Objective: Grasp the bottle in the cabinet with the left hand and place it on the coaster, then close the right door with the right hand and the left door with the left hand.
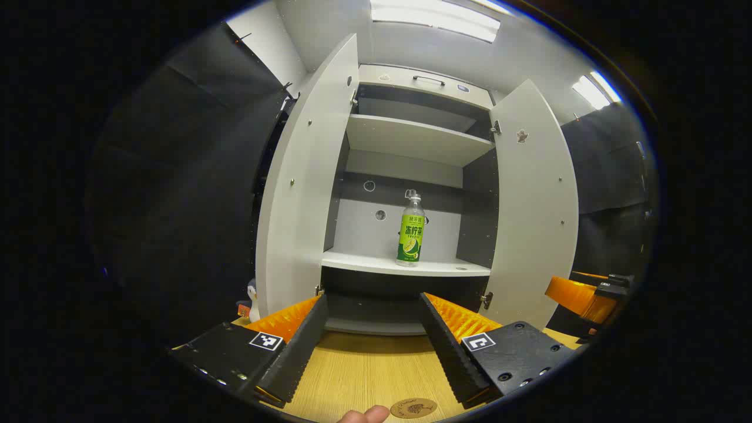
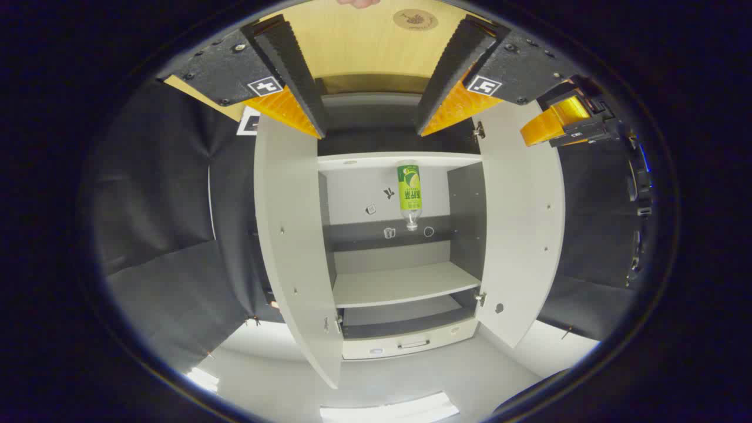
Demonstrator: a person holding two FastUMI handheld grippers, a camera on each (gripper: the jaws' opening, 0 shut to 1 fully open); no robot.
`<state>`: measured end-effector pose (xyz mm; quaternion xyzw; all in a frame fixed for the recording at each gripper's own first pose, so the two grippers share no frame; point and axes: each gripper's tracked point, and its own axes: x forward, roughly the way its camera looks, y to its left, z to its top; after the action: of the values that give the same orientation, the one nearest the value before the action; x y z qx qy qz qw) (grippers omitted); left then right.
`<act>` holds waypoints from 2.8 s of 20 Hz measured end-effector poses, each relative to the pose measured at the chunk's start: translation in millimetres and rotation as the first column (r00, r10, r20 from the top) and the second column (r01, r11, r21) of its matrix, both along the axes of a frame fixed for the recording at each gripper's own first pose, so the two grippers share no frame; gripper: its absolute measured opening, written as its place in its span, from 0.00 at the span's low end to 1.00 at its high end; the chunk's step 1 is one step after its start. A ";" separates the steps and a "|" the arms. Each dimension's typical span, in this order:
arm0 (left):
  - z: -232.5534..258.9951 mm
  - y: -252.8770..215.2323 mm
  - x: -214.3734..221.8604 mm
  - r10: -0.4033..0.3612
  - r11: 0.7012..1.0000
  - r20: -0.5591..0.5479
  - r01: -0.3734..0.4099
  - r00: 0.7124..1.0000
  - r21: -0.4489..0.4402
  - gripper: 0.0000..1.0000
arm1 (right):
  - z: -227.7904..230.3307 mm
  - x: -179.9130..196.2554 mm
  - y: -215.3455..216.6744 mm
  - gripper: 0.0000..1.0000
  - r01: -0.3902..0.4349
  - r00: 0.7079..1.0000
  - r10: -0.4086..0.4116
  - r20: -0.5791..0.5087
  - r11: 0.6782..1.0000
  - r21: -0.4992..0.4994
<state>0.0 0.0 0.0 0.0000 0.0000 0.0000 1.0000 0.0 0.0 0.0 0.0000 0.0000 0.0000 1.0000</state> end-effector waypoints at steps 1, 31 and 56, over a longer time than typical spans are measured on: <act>-0.1 0.4 0.7 0.002 1.000 0.002 -0.002 1.000 -0.002 0.94 | -0.2 -2.1 1.3 0.98 -0.006 1.000 0.006 -0.002 1.000 -0.003; 59.6 -71.6 178.4 -0.246 0.969 0.017 0.246 0.969 -0.019 0.95 | 12.6 -1.9 -10.9 0.98 0.049 0.999 -0.049 0.001 0.997 -0.052; 45.4 -101.6 368.1 -0.171 0.984 -0.025 0.172 0.985 0.036 0.84 | 7.6 1.1 -41.8 0.98 0.151 0.988 -0.152 -0.015 0.988 -0.032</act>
<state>368.1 -101.6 45.4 0.0189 0.0107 -0.0861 0.9960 1.1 -41.8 7.6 -0.0155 0.0090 -0.0759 0.9970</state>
